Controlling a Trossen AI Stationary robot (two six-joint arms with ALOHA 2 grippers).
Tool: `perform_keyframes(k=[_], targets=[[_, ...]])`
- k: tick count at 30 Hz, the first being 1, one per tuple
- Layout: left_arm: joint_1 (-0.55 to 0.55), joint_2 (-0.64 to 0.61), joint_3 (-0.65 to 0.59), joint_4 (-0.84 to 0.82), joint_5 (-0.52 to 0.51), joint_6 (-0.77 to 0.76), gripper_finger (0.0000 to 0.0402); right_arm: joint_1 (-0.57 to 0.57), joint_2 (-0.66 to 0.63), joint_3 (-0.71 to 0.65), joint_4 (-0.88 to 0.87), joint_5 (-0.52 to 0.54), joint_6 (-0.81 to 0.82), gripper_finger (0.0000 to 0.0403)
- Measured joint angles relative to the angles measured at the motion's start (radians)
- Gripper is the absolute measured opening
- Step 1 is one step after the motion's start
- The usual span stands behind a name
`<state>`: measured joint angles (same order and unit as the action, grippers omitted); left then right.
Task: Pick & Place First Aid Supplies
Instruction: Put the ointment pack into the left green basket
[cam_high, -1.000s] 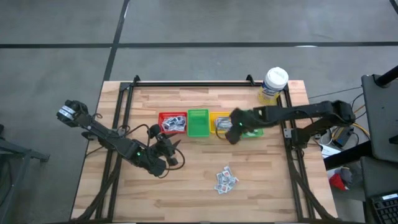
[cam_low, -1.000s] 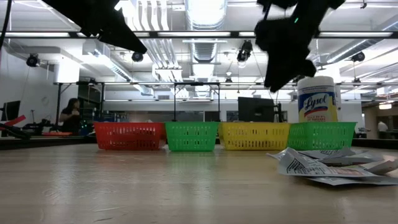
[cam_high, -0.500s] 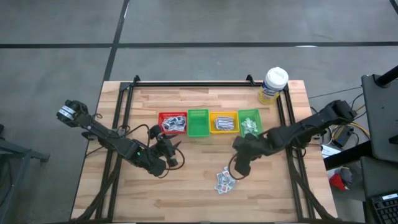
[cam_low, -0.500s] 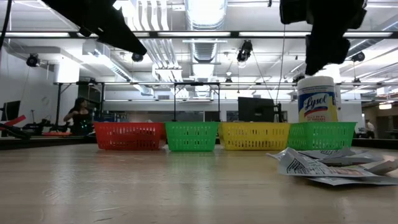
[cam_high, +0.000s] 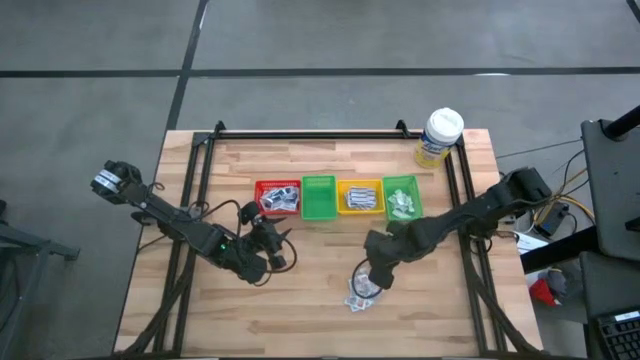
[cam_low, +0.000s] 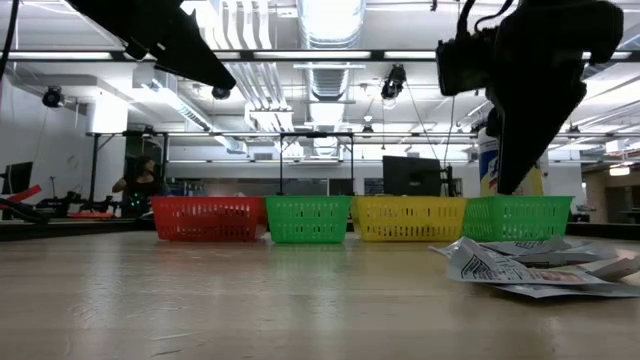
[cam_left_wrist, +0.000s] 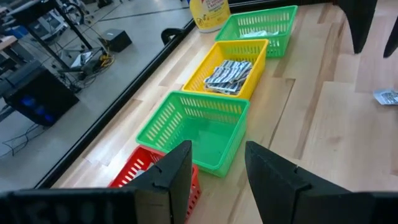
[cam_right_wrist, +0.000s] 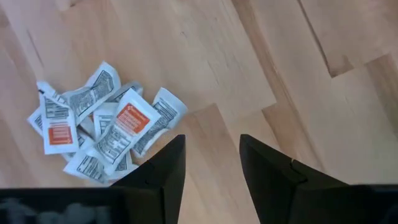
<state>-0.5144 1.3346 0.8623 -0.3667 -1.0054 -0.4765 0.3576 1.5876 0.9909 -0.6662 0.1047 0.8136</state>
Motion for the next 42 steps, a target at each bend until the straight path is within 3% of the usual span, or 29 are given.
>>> perform_keyframes(k=[16, 34, 42], targets=[[0.0, 0.0, 0.0, 0.0, 0.0, -0.007, 0.0151, 0.0, 0.13, 0.011, 0.135, -0.071, 0.085, 0.015], [0.0, 0.001, 0.0, 0.0, -0.001, -0.007, 0.0151, -0.002, 0.207, 0.02, 0.151, -0.058, 0.163, 0.015], [0.0, 0.001, 0.0, 0.004, -0.001, -0.006, 0.0151, -0.004, 0.243, 0.039, 0.137, -0.048, 0.163, 0.0122]])
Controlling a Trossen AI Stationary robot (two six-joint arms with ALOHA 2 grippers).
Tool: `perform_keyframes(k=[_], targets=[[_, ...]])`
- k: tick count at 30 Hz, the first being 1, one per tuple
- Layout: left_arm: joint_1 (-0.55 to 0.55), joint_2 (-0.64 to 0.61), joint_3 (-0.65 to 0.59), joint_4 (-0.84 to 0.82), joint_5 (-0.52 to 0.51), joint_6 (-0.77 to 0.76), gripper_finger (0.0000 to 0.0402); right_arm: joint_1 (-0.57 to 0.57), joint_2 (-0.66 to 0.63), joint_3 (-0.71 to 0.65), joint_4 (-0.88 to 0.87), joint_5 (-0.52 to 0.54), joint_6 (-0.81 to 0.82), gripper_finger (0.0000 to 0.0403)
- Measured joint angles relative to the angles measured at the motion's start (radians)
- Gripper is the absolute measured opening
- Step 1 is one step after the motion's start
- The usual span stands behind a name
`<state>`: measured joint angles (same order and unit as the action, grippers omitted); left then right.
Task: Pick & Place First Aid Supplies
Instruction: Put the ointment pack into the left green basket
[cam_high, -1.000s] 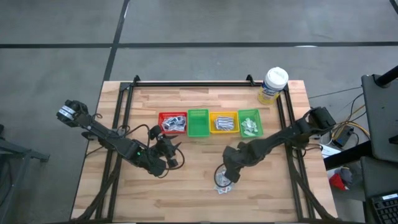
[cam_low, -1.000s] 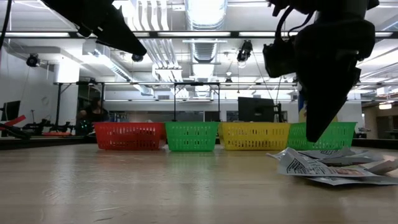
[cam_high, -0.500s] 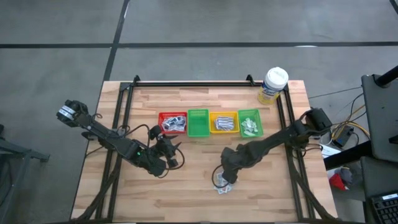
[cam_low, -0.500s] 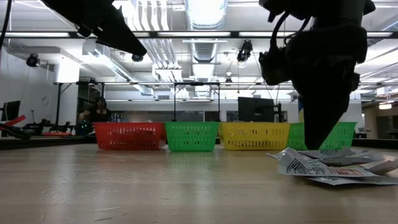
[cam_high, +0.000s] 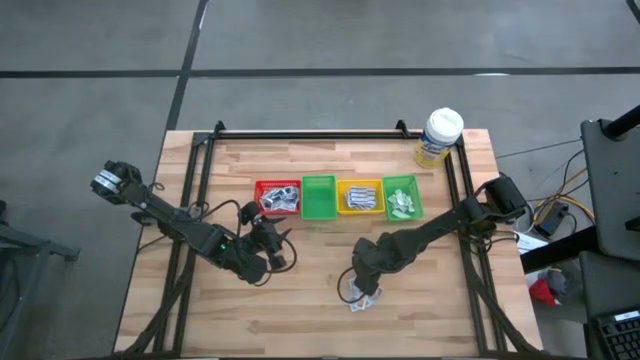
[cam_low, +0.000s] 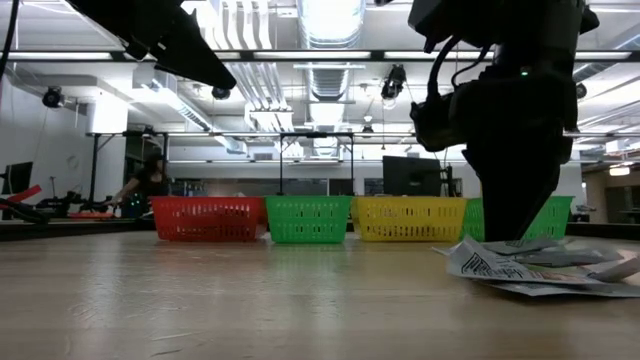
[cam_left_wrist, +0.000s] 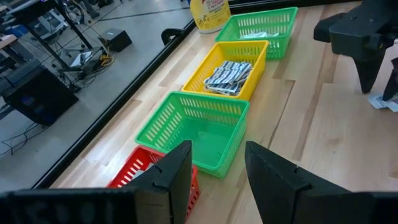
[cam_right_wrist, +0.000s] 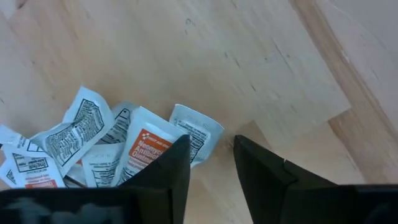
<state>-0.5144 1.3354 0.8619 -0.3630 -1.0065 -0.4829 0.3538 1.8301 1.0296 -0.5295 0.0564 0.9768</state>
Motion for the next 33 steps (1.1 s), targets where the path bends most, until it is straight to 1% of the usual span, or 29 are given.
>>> perform_keyframes(k=[9, 15, 27, 33], targets=[[0.0, 0.0, 0.0, 0.0, 0.0, 0.0, 0.0151, -0.001, -0.002, -0.002, -0.003, 0.017, -0.012, 0.0053], [0.0, 0.0, 0.0, 0.0, 0.0, 0.0, 0.0151, -0.001, -0.004, -0.002, 0.009, 0.041, -0.028, 0.0014], [0.0, 0.0, 0.0, 0.0, 0.0, 0.0, 0.0151, 0.0, -0.015, -0.003, 0.002, 0.074, -0.06, 0.0008], [0.0, 0.0, 0.0, 0.0, 0.0, 0.0, 0.0151, 0.0, -0.023, 0.002, -0.014, 0.193, -0.09, 0.0008]])
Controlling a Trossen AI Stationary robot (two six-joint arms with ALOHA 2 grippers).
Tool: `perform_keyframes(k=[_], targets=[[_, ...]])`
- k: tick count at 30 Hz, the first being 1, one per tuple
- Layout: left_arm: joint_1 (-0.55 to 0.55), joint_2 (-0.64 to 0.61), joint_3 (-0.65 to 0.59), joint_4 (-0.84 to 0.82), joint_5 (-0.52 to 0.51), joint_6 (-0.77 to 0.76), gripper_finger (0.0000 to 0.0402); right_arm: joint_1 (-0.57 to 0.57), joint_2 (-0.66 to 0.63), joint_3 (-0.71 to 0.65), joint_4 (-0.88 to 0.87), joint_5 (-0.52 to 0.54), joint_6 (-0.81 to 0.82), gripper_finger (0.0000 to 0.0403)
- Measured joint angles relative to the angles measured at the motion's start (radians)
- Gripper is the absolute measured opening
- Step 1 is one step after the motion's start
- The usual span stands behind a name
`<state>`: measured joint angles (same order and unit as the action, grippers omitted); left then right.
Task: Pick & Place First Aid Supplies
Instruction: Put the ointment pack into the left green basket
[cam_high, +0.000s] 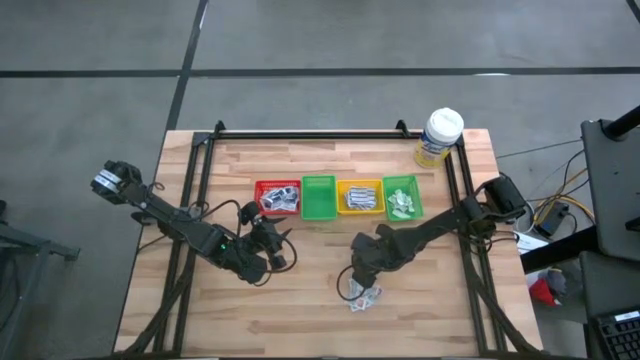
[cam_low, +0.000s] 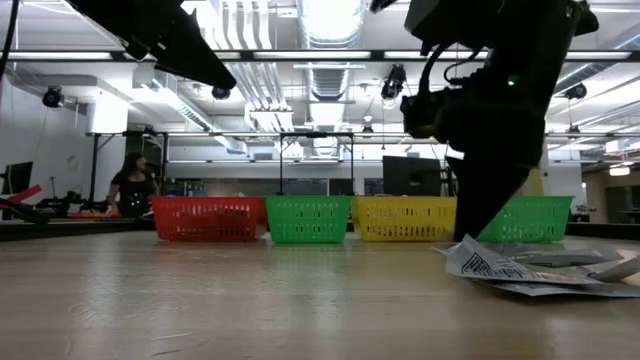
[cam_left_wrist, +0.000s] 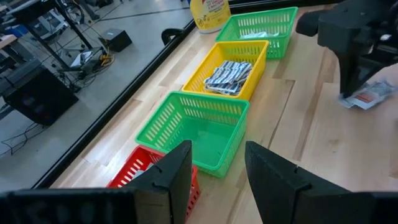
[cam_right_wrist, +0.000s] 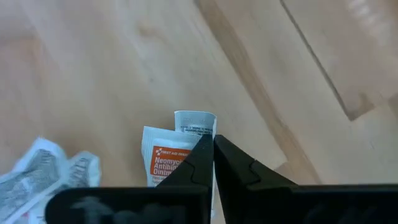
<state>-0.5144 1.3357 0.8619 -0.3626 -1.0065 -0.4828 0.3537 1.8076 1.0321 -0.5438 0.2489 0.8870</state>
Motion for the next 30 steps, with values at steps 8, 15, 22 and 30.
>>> perform_keyframes(k=[8, 15, 22, 30], targets=[[0.0, 0.0, 0.0, 0.0, 0.0, 0.0, 0.0151, 0.007, -0.002, 0.032, 0.0, 0.074, -0.094, 0.0008], [0.0, 0.0, 0.0, 0.0, 0.0, 0.0, 0.0151, 0.026, -0.004, 0.051, -0.024, 0.117, -0.141, 0.0008], [0.0, 0.0, 0.0, 0.0, 0.0, 0.0, 0.0151, 0.046, -0.004, 0.061, -0.064, 0.064, -0.184, 0.0008], [0.0, 0.0, 0.0, 0.0, 0.0, 0.0, 0.0151, 0.05, -0.005, 0.099, -0.115, 0.121, -0.163, 0.0008]])
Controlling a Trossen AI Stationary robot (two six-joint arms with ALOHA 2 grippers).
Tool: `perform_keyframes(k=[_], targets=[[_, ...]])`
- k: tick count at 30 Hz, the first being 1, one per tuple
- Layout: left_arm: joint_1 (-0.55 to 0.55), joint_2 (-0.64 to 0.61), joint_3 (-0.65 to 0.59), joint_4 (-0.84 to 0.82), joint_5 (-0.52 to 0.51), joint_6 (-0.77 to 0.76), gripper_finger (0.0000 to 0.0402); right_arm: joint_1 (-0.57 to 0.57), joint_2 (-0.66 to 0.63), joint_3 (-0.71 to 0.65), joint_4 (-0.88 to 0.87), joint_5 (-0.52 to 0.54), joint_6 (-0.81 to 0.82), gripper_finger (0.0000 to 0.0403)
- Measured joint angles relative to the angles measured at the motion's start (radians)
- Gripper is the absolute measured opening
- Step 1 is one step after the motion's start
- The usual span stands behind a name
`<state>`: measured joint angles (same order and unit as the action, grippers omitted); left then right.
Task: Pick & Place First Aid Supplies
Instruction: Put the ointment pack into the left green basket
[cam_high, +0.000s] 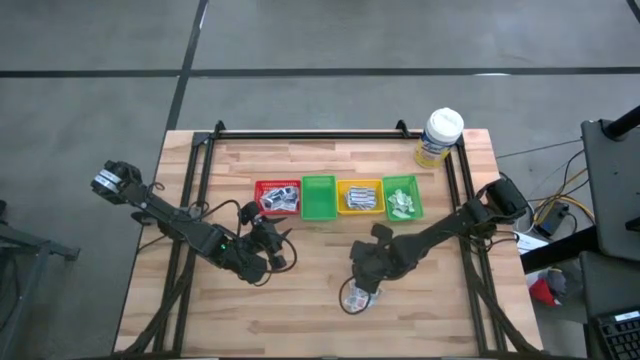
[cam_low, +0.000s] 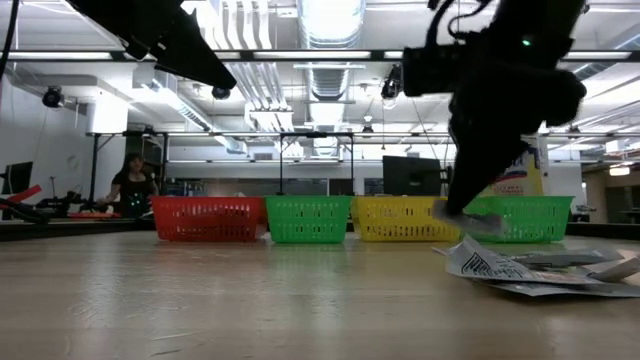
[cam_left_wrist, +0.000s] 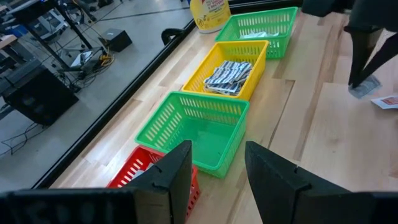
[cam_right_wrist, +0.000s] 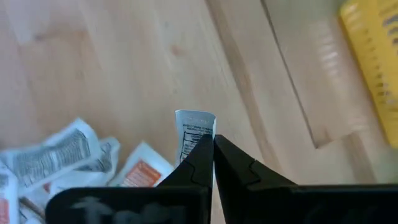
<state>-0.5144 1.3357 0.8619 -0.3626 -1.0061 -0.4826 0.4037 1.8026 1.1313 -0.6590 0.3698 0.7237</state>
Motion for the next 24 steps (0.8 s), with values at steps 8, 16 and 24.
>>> perform_keyframes(k=[8, 16, 24], targets=[[0.0, 0.0, 0.0, 0.0, 0.0, 0.0, 0.0151, -0.003, 0.0, 0.114, 0.002, 0.044, -0.145, 0.0008], [0.0, 0.0, 0.0, 0.0, 0.012, 0.0, 0.0151, -0.034, 0.0, 0.23, 0.008, 0.192, -0.355, 0.0008], [0.0, 0.0, 0.0, 0.0, 0.014, 0.0, 0.0151, -0.05, -0.001, 0.273, 0.018, 0.4, -0.413, 0.0008]])
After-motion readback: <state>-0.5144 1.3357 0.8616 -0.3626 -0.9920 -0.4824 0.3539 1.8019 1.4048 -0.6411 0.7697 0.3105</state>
